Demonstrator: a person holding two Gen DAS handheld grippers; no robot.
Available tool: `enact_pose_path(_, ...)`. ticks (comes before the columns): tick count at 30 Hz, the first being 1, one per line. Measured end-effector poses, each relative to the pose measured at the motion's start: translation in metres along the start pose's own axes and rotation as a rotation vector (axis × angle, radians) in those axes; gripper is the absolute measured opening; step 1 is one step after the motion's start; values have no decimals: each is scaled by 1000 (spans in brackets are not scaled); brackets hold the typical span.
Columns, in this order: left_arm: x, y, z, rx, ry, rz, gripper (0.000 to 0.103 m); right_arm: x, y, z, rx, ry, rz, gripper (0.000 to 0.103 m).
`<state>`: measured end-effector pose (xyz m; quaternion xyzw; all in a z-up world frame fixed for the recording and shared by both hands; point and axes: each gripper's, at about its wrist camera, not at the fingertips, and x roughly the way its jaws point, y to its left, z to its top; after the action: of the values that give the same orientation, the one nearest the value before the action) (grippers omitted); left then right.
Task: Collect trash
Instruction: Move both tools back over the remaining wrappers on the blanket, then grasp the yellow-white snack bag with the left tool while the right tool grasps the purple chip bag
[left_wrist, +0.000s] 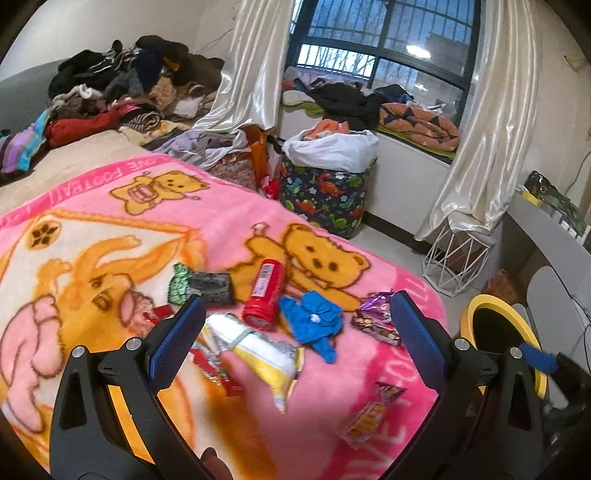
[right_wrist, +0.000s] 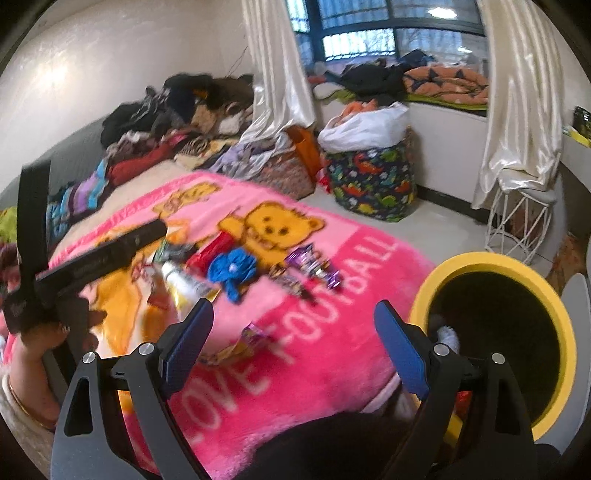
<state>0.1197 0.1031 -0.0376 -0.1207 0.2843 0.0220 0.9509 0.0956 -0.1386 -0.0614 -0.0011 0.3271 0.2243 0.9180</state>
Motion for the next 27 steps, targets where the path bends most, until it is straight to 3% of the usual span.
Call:
enact_pose_path(6,8,21,-8,-36,42,12,91,21,14,-9,-19,61,19,86)
enact_pose_path(17,33,35,-24,-103,160,-57,66,49,11,-7,54,158,43,86)
enact_pose_path(27,61,37,-25,-146,249,-70,55,83,19,-11,89,284,59,70)
